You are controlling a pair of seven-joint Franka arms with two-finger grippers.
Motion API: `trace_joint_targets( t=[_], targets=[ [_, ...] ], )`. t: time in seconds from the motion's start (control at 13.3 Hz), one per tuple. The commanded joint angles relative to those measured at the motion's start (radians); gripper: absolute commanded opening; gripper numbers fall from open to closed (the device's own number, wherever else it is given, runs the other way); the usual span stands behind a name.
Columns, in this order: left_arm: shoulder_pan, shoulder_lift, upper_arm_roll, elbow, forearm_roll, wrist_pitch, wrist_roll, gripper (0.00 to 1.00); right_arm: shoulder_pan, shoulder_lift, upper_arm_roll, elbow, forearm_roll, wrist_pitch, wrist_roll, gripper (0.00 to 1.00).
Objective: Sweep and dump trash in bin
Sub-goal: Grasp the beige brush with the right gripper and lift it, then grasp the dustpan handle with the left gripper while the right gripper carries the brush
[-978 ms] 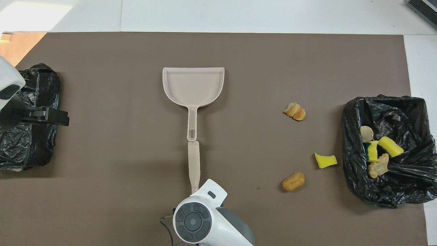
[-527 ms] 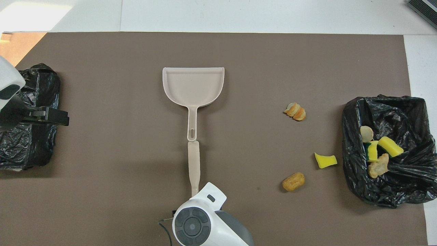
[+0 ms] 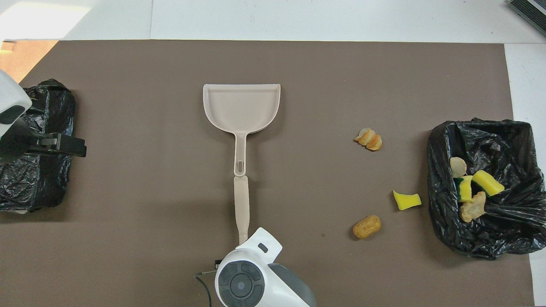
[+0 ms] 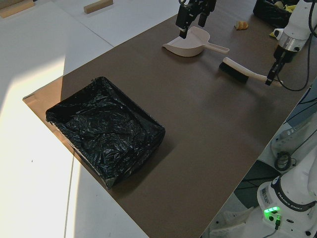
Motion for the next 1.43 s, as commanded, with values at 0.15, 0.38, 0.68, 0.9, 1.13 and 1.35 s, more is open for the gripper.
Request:
trace_joint_targets(
  t=[0.15,0.38,0.68,0.9,1.13,1.35],
  targets=[
    [0.002,-0.016,-0.001,-0.011,0.009,0.006,-0.006,1.0,-0.104,-0.22,-0.006,-0.009,0.016,-0.229,-0.003,0.0],
    [-0.015,-0.01,-0.016,0.004,0.011,0.032,-0.09,1.0,-0.196,-0.309,-0.015,-0.005,0.018,-0.446,-0.13,0.0],
    [-0.134,0.025,-0.028,-0.008,0.006,0.09,-0.151,1.0,-0.272,-0.323,-0.021,-0.015,-0.054,-0.564,-0.141,0.0],
    [-0.225,0.1,-0.03,-0.011,0.006,0.162,-0.156,1.0,-0.355,-0.331,-0.021,-0.049,-0.148,-0.604,-0.192,0.0],
    [-0.317,0.192,-0.028,-0.012,0.012,0.271,-0.269,1.0,-0.439,-0.358,-0.021,-0.107,-0.238,-0.603,-0.253,0.0],
    [-0.4,0.316,-0.027,-0.023,0.041,0.418,-0.395,1.0,-0.523,-0.393,-0.021,-0.181,-0.257,-0.591,-0.25,0.0]
  ],
)
